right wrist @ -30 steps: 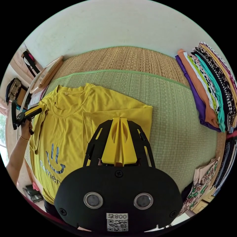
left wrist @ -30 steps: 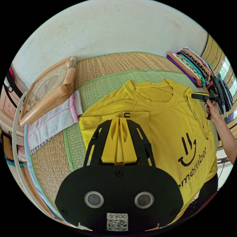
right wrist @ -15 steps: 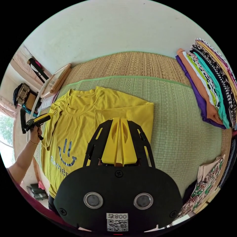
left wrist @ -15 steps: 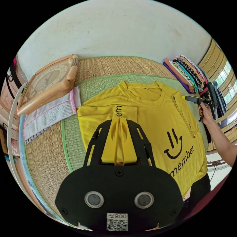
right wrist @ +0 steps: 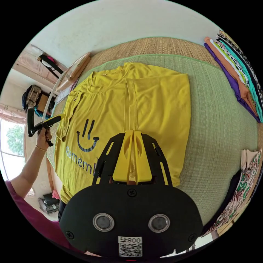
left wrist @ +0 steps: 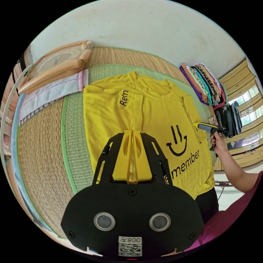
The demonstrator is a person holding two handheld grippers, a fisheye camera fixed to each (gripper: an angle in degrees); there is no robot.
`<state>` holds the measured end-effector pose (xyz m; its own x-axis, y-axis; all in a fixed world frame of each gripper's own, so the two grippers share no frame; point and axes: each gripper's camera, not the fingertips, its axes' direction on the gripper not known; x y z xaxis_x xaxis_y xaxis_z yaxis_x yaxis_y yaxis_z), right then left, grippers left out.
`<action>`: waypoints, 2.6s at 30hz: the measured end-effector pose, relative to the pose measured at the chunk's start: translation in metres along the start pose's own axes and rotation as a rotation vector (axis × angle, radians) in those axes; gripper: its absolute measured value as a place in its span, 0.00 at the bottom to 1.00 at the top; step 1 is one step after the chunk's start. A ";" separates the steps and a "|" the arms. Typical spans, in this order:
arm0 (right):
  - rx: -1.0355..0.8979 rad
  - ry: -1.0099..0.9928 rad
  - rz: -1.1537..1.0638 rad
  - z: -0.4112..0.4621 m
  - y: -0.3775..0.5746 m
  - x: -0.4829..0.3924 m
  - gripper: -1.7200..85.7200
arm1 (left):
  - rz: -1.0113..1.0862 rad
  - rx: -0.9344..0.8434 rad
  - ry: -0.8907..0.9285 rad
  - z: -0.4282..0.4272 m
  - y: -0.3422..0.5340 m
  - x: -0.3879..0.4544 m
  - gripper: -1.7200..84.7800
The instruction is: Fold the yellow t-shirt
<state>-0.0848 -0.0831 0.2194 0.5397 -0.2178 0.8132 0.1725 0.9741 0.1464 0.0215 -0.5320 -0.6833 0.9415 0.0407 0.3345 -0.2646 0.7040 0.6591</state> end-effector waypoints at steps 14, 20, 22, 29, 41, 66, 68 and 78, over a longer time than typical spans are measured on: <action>0.959 0.240 -0.246 -0.444 0.306 -0.170 0.02 | 0.317 0.954 -0.076 -0.429 0.252 0.234 0.02; 1.140 0.146 -0.423 -0.533 0.440 -0.202 0.02 | 0.452 1.093 0.024 -0.517 0.316 0.303 0.03; 1.132 0.167 -0.422 -0.543 0.464 -0.204 0.02 | 0.463 1.099 -0.020 -0.539 0.335 0.319 0.05; 0.995 0.088 -0.330 -0.529 0.516 -0.161 0.03 | 0.298 0.922 -0.075 -0.543 0.373 0.312 0.13; 0.385 -0.079 0.015 -0.324 0.473 -0.027 0.13 | -0.115 0.503 0.166 -0.440 0.420 0.218 0.11; -0.296 0.023 -0.048 -0.036 0.336 0.025 0.15 | -0.196 0.334 0.217 -0.393 0.399 0.214 0.10; -0.313 0.059 -0.086 -0.023 0.334 0.024 0.13 | -0.200 0.328 0.223 -0.390 0.398 0.214 0.10; -0.403 0.002 -0.131 0.039 0.341 0.024 0.13 | -0.210 0.303 0.236 -0.377 0.402 0.223 0.10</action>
<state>-0.0453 0.2464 0.3106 0.4930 -0.3387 0.8014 0.5482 0.8362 0.0162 0.2035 0.0269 -0.5981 0.9940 0.1048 0.0320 -0.0783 0.4758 0.8760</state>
